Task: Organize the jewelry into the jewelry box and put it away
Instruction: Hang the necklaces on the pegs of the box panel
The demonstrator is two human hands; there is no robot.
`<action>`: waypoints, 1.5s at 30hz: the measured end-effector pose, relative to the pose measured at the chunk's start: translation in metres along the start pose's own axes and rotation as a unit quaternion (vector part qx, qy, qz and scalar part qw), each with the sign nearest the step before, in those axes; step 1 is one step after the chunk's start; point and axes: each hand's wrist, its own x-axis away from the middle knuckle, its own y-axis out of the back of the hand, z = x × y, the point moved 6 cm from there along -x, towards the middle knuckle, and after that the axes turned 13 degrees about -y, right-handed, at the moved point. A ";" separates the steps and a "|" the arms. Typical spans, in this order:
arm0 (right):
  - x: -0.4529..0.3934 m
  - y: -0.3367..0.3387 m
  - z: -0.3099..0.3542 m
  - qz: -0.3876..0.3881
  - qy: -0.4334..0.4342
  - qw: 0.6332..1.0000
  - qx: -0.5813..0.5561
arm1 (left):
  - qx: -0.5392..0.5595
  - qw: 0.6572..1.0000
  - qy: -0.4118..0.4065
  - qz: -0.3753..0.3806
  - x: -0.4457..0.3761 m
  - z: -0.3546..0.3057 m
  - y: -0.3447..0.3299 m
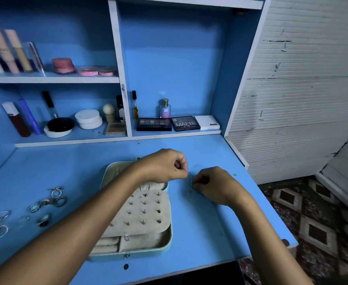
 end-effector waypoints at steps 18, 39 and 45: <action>0.005 0.001 0.014 -0.028 0.066 0.990 -0.121 | 0.094 0.996 0.014 0.004 0.008 0.000 0.010; 0.021 0.020 0.046 -0.029 0.106 0.967 -0.229 | 0.072 0.996 -0.001 -0.061 0.024 0.001 0.035; 0.023 0.023 0.063 0.001 0.143 0.956 -0.258 | 0.191 0.978 -0.031 -0.073 0.031 -0.004 0.038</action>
